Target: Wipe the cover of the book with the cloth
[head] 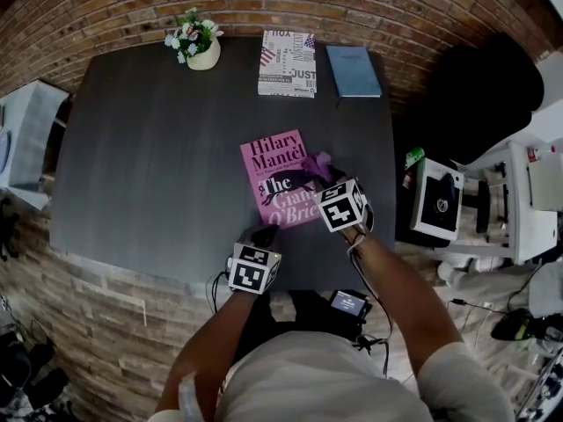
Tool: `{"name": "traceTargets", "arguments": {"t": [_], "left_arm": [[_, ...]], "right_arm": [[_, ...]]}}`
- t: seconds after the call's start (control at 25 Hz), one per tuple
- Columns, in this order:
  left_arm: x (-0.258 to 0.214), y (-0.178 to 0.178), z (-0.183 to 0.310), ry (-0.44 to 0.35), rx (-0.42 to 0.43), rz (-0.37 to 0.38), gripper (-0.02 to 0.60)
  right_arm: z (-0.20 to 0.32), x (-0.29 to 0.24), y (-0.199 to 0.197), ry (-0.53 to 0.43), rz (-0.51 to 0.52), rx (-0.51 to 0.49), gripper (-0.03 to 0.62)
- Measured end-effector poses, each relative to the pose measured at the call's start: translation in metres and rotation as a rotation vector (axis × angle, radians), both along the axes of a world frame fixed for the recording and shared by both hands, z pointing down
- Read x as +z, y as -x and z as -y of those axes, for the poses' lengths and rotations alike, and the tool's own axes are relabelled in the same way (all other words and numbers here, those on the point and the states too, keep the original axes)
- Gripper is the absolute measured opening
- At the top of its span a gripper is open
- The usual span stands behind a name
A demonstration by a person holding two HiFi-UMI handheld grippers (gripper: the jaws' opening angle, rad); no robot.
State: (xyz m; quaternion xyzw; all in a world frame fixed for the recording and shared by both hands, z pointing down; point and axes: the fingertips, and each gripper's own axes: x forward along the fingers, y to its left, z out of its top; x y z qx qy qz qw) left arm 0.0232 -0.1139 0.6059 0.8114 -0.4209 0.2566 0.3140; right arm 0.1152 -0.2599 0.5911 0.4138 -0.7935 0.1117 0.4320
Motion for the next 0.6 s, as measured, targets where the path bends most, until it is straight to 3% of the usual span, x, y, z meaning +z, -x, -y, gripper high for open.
{"name": "traceTargets", "arguments": {"t": [0.2,0.6], "left_arm": [[-0.007,-0.001,-0.006,0.001,0.005,-0.02,0.008],[-0.004,0.011,-0.026,0.019,-0.027,-0.033,0.008]], "right_arm": [[-0.002,-0.012,-0.008,-0.015,0.019,0.035,0.143],[-0.05,-0.019,0.065,0.017,0.123,-0.117,0.146]]}}
